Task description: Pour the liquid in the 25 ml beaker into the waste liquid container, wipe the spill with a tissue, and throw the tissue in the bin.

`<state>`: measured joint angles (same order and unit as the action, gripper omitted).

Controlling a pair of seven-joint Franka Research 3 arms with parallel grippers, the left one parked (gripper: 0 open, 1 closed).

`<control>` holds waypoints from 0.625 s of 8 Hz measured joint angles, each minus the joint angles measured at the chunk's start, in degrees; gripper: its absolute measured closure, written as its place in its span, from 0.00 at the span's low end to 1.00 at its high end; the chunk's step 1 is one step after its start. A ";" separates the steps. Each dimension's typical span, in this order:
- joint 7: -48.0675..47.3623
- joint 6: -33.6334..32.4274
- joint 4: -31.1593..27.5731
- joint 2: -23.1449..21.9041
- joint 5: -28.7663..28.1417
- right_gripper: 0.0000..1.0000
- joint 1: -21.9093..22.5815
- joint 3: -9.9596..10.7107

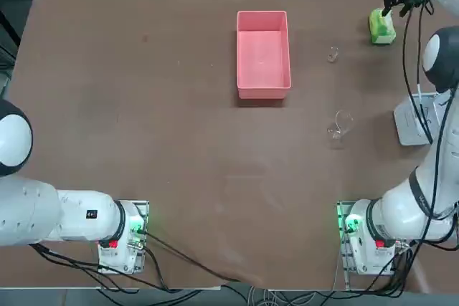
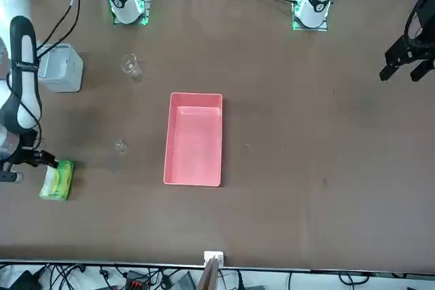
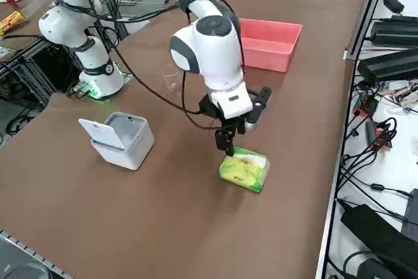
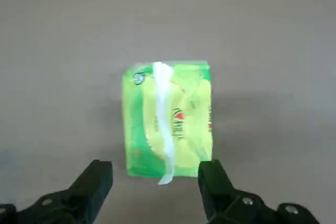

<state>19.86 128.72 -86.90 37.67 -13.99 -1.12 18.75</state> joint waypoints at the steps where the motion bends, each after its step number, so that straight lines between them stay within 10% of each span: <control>1: 0.00 0.17 1.24 1.49 0.00 0.00 -0.29 0.00; 5: -0.05 0.25 3.81 4.70 -0.01 0.16 -0.50 -0.01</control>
<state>19.81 128.97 -83.10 42.37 -13.99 -1.62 18.74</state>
